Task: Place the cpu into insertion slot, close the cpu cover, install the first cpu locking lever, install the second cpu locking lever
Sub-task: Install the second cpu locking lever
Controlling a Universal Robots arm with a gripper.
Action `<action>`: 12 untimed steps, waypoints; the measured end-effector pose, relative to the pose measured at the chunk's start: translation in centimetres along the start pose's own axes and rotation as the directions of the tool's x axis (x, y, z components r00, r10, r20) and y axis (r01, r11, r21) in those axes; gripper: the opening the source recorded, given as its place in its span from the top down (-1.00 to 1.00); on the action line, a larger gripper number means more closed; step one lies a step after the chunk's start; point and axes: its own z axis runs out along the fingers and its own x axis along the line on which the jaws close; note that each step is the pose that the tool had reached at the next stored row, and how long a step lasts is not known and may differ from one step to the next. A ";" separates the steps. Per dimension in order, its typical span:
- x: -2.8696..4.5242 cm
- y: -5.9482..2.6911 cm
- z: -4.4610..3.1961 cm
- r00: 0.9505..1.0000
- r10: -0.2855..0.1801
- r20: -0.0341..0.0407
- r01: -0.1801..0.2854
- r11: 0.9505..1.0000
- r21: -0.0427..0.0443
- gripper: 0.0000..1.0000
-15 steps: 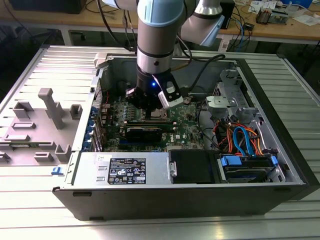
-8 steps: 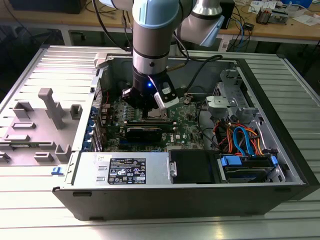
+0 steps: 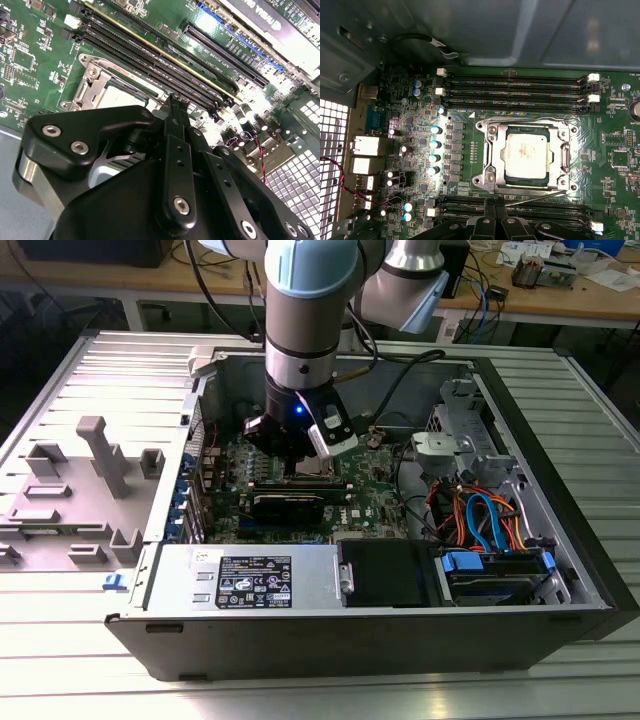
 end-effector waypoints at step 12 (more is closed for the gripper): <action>-1.25 -0.52 -0.11 1.000 0.001 -0.022 -0.002 1.000 -0.008 0.79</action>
